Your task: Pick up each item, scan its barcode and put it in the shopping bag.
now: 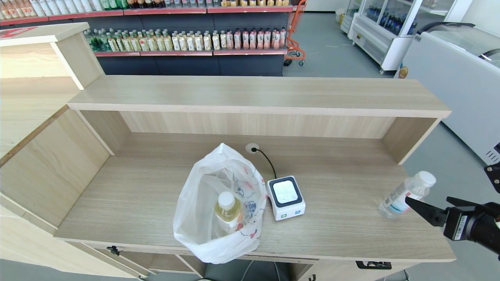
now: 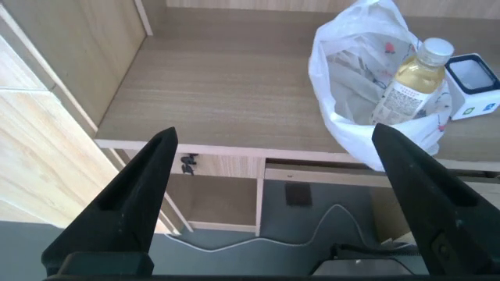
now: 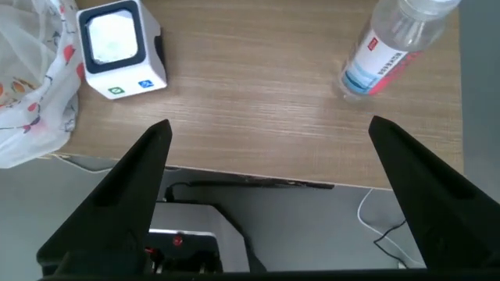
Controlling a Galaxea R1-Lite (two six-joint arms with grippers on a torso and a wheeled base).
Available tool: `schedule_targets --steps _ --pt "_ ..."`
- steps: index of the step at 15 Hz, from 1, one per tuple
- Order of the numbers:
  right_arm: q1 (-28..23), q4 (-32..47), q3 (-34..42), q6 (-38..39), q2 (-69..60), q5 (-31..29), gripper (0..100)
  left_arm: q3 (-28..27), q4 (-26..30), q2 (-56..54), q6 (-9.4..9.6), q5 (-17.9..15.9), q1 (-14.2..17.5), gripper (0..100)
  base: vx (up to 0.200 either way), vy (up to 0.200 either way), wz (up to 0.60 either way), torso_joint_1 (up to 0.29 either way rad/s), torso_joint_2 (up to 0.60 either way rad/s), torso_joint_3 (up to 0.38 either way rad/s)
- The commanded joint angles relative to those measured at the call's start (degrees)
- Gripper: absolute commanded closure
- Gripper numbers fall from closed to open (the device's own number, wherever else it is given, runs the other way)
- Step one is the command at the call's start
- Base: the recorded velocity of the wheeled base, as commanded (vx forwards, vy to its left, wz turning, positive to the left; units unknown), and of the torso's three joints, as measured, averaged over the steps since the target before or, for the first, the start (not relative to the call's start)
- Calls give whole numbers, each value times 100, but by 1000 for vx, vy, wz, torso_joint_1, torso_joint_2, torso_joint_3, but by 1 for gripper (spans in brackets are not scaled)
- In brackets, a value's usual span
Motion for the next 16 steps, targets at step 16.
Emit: schedule_targets --steps 16 --pt "-59 13 292 -229 -17 -16 0 2 0 -2 -7 0 2 0 -13 -75 0 3 3 1"
